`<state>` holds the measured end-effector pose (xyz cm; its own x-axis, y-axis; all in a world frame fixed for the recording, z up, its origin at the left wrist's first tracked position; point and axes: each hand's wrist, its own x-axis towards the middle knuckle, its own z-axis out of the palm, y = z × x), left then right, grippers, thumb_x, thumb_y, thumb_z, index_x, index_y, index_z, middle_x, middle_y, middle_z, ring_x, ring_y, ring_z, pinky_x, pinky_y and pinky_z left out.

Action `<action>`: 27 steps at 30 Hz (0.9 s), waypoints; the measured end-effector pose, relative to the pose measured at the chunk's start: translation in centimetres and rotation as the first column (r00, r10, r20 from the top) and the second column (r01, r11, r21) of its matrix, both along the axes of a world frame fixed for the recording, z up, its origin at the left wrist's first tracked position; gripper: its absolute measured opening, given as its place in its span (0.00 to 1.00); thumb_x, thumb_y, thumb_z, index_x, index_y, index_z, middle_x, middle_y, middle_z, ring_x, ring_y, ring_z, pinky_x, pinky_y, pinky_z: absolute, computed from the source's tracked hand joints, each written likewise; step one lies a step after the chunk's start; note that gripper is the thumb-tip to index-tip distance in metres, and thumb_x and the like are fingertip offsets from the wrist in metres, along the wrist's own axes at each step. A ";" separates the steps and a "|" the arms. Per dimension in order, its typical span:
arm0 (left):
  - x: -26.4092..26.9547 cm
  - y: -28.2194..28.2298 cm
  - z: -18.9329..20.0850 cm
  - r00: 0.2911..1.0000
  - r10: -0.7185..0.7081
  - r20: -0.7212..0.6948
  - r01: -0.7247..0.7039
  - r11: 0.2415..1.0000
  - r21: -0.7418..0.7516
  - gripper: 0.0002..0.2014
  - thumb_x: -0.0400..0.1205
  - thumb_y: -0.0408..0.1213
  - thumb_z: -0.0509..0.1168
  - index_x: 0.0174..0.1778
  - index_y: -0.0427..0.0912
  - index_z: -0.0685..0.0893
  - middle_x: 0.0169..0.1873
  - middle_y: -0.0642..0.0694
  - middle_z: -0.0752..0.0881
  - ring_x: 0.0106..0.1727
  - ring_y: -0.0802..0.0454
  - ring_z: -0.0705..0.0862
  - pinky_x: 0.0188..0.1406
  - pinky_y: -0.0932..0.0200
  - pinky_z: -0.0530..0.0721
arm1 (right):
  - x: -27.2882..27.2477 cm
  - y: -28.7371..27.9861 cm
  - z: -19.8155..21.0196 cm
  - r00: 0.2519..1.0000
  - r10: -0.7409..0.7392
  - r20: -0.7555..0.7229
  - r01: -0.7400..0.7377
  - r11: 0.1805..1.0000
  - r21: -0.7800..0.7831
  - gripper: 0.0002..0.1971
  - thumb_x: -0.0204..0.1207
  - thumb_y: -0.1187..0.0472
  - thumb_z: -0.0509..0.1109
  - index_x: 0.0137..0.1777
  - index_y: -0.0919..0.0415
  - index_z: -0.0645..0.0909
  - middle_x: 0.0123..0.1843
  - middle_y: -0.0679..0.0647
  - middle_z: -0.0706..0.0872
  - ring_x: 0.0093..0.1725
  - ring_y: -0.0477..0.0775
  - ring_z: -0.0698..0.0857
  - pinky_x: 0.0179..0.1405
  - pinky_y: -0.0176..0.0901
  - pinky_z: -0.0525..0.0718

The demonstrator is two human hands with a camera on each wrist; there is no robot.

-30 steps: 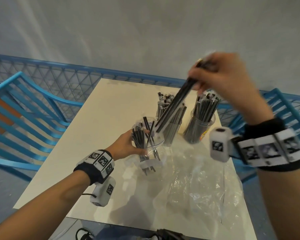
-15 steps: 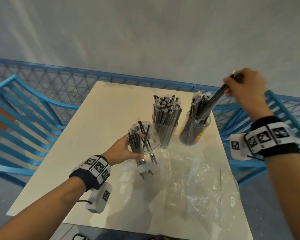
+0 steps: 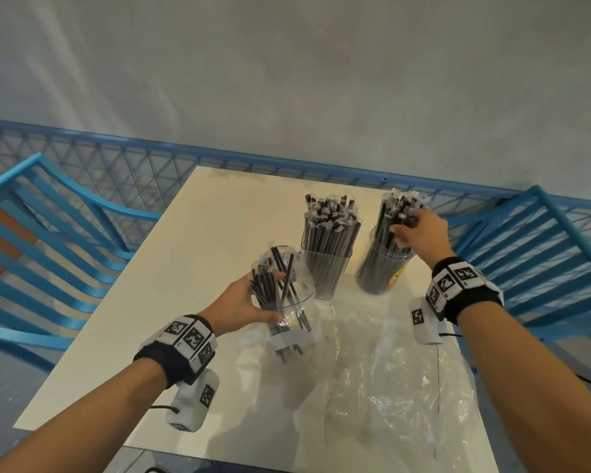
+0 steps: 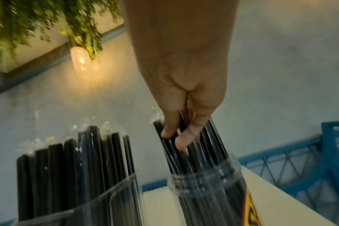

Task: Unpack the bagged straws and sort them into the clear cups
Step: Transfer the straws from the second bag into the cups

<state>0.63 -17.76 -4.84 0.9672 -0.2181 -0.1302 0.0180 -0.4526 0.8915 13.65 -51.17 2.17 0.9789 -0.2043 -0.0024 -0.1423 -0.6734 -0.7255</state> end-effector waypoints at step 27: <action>0.1 -0.3 0.3 1.000 0.006 0.022 -0.006 1.000 0.019 0.32 0.65 0.32 0.84 0.63 0.49 0.79 0.52 0.60 0.85 0.52 0.68 0.81 0.43 0.82 0.74 | -10.4 16.8 -0.4 0.782 0.583 -0.220 -0.572 0.812 0.119 0.37 0.63 0.63 0.84 0.72 0.59 0.71 0.59 0.58 0.85 0.39 0.54 0.87 0.37 0.43 0.88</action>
